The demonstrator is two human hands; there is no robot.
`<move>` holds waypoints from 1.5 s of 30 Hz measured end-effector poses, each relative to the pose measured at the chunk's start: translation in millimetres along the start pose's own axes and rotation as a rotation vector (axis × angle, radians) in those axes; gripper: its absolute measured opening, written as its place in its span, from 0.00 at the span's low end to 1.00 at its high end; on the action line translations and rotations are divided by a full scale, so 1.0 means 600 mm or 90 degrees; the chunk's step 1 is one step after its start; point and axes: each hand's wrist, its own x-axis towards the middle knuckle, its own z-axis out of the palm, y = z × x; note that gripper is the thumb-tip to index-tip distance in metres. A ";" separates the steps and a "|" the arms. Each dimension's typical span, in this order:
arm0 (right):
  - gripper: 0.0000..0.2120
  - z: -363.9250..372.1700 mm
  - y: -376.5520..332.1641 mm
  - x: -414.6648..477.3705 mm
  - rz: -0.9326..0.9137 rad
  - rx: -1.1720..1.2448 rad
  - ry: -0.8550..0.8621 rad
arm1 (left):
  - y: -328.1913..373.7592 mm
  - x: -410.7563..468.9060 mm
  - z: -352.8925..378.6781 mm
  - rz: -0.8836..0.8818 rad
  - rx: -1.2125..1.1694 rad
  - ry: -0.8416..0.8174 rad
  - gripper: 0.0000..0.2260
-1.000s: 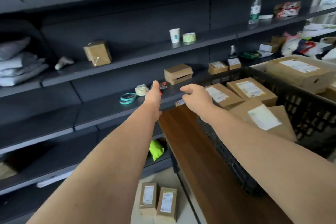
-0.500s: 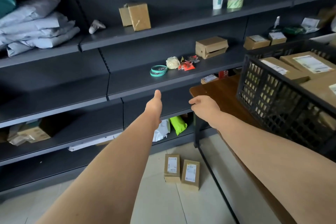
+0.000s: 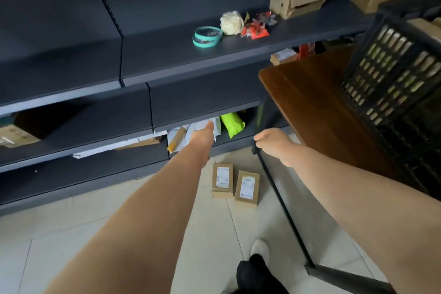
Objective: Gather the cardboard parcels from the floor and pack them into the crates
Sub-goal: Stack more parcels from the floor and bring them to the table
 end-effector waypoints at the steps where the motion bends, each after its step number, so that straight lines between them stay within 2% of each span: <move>1: 0.17 0.011 0.005 0.019 0.009 -0.014 -0.019 | -0.003 0.018 0.006 -0.013 0.000 -0.001 0.23; 5: 0.15 0.054 0.037 0.103 0.072 0.011 -0.039 | -0.027 0.121 0.032 -0.069 -0.009 0.014 0.24; 8: 0.14 0.089 0.079 0.168 0.118 0.003 -0.040 | -0.061 0.199 0.057 -0.090 0.010 -0.015 0.24; 14: 0.15 0.169 0.191 0.311 0.204 -0.014 -0.056 | -0.163 0.360 0.092 -0.172 0.044 -0.010 0.23; 19: 0.13 0.256 0.291 0.437 0.258 -0.028 -0.062 | -0.258 0.500 0.114 -0.174 0.115 0.008 0.17; 20: 0.10 0.275 0.311 0.459 0.263 -0.037 -0.069 | -0.279 0.528 0.121 -0.177 0.122 0.007 0.17; 23: 0.12 0.339 0.365 0.522 0.277 -0.045 -0.088 | -0.334 0.602 0.143 -0.181 0.131 0.002 0.19; 25: 0.08 0.379 0.399 0.555 0.276 -0.062 -0.100 | -0.370 0.649 0.159 -0.181 0.141 -0.003 0.18; 28: 0.08 0.433 0.451 0.602 0.273 -0.084 -0.123 | -0.415 0.717 0.180 -0.174 0.153 -0.005 0.15; 33: 0.08 0.493 0.536 0.656 0.281 -0.085 -0.111 | -0.472 0.819 0.213 -0.122 0.238 0.006 0.19; 39: 0.12 0.547 0.624 0.689 0.325 -0.100 -0.102 | -0.539 0.912 0.248 -0.057 0.362 0.059 0.30; 40: 0.14 0.553 0.635 0.692 0.331 -0.094 -0.100 | -0.546 0.924 0.253 -0.049 0.363 0.061 0.30; 43: 0.30 0.561 0.659 0.700 0.374 -0.042 -0.073 | -0.564 0.951 0.264 -0.027 0.365 0.058 0.29; 45: 0.30 0.564 0.664 0.701 0.416 0.007 -0.057 | -0.570 0.962 0.268 -0.022 0.372 0.048 0.29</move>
